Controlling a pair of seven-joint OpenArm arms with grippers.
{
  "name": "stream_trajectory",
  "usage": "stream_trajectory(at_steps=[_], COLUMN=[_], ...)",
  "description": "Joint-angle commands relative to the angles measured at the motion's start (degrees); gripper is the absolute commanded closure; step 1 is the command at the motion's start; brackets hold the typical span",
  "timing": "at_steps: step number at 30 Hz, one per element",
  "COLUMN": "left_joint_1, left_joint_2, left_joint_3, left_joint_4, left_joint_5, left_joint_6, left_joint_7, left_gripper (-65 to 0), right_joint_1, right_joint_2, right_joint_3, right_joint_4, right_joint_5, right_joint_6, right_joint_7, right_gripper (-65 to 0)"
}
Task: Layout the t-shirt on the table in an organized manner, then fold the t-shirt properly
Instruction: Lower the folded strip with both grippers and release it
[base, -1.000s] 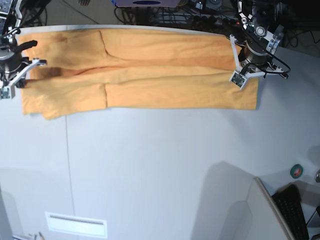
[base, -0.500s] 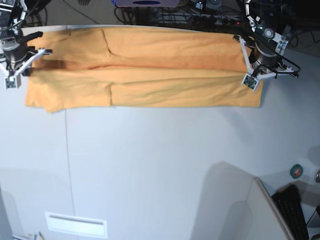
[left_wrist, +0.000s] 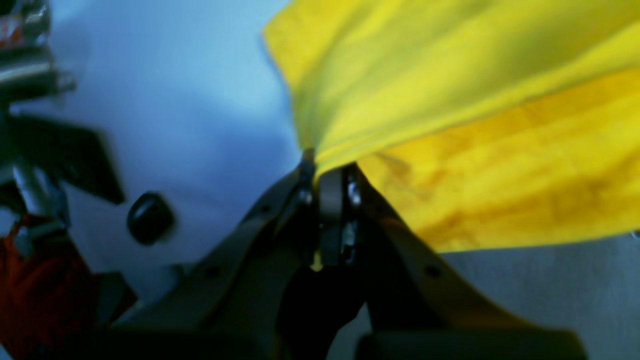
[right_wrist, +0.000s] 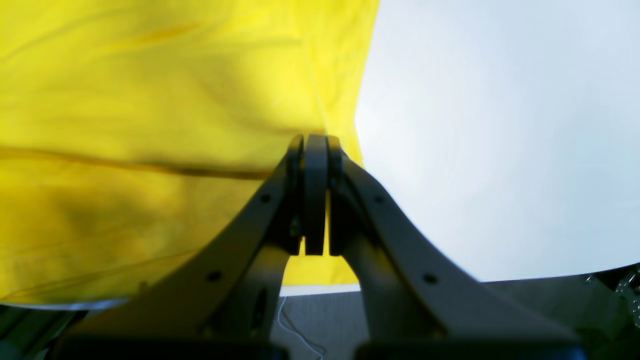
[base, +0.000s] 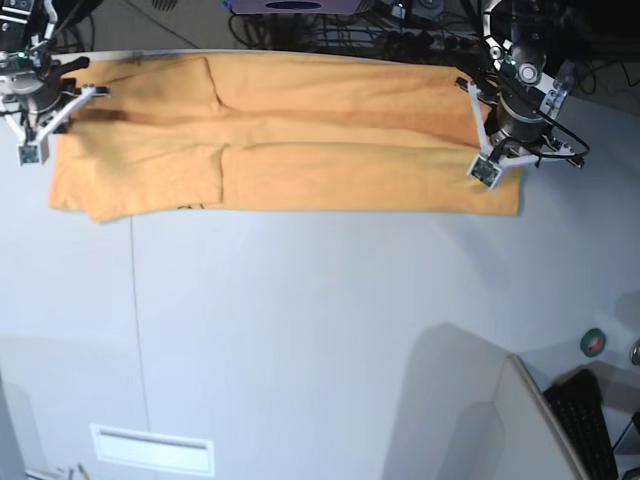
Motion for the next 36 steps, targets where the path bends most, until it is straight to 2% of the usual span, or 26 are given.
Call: stream_trajectory(at_steps=[1, 12, 13, 15, 16, 18, 22, 24, 25, 29, 30, 31, 33, 34, 35, 36], left_joint_1=[0.4, 0.5, 0.4, 0.3, 0.3, 0.3, 0.1, 0.0, -0.1, -1.0, -1.1, -1.1, -1.2, -1.4, -2.2, -2.7], left_joint_2=[-0.7, -1.0, -1.0, -1.2, -1.8, -2.6, -2.3, -2.3, -2.3, -2.2, -2.2, -2.2, -2.1, -2.1, -2.1, -2.1], left_joint_3=[0.4, 0.4, 0.4, 0.3, 0.3, 0.2, -5.0, -7.3, -8.2, -15.3, -17.1, -18.8, -21.2, -21.7, -21.7, -21.7], left_joint_4=[0.6, 0.6, 0.6, 0.6, 0.6, 0.6, 0.6, 0.7, 0.7, 0.7, 0.7, 0.6, -0.4, -1.8, -3.6, -5.3], left_joint_5=[0.7, 0.7, 0.7, 0.6, 0.6, 0.5, -0.1, -1.9, -4.3, -20.0, -25.2, -30.7, -40.7, -45.1, -48.7, -51.3], left_joint_6=[0.5, 0.5, 0.5, 0.5, 0.5, 0.5, 0.4, 0.4, 0.4, 0.4, 0.4, 0.4, 0.6, 0.6, 0.7, 0.8], left_joint_7=[-0.3, 0.1, 0.1, 0.1, 0.1, 0.1, 0.1, 0.1, 0.1, 0.2, 0.2, 0.2, 0.2, 0.2, 0.2, 0.2], left_gripper=[0.0, 0.0, 0.0, 0.0, -2.5, -12.5, -36.0, -43.4, -44.9, -40.8, -36.7, -29.9, -9.4, 0.0, 0.0, 0.0], right_joint_1=[0.1, 1.8, 1.8, 1.7, 1.7, 1.6, 1.6, 1.5, 1.4, 1.7, 1.8, 2.2, 3.7, 4.5, 5.3, 5.8], right_joint_2=[0.0, -0.5, -0.5, -0.5, -0.5, -0.5, -0.5, -0.6, -0.6, -0.6, -0.6, -0.6, -0.6, -0.6, -0.6, -0.7], right_joint_3=[0.3, 0.3, 0.4, 0.7, 0.7, 0.8, 0.8, 0.9, 0.9, 0.9, 0.8, 0.4, 0.3, 0.3, 0.3, 0.3], right_joint_4=[0.8, 0.1, 0.1, 0.2, 0.3, 0.5, 0.9, 2.0, 2.7, 6.2, 7.0, 7.6, 7.4, 7.0, 6.1, 5.2], right_joint_5=[0.0, 0.0, 0.0, 0.0, 0.0, 0.0, 0.0, 0.0, 0.0, 0.1, 0.1, 0.1, 0.1, 0.1, 0.1, 0.1], right_joint_6=[-0.2, -0.2, -0.2, -0.2, -0.2, -0.2, -0.2, -0.2, -0.2, -0.2, -0.2, -0.2, -0.2, -0.2, -0.2, -0.2], right_joint_7=[0.8, -4.3, -4.3, -4.3, -4.3, -4.3, -4.3, -4.2, -4.2, -4.1, -4.1, -4.1, -4.1, -4.1, -4.1, -4.1], right_gripper=[0.0, 0.0, -2.3, -11.7, -14.9, -18.2, -19.5, -19.1, -18.9, -18.8, -18.8, -18.0, -11.4, -4.8, 0.0, 0.0])
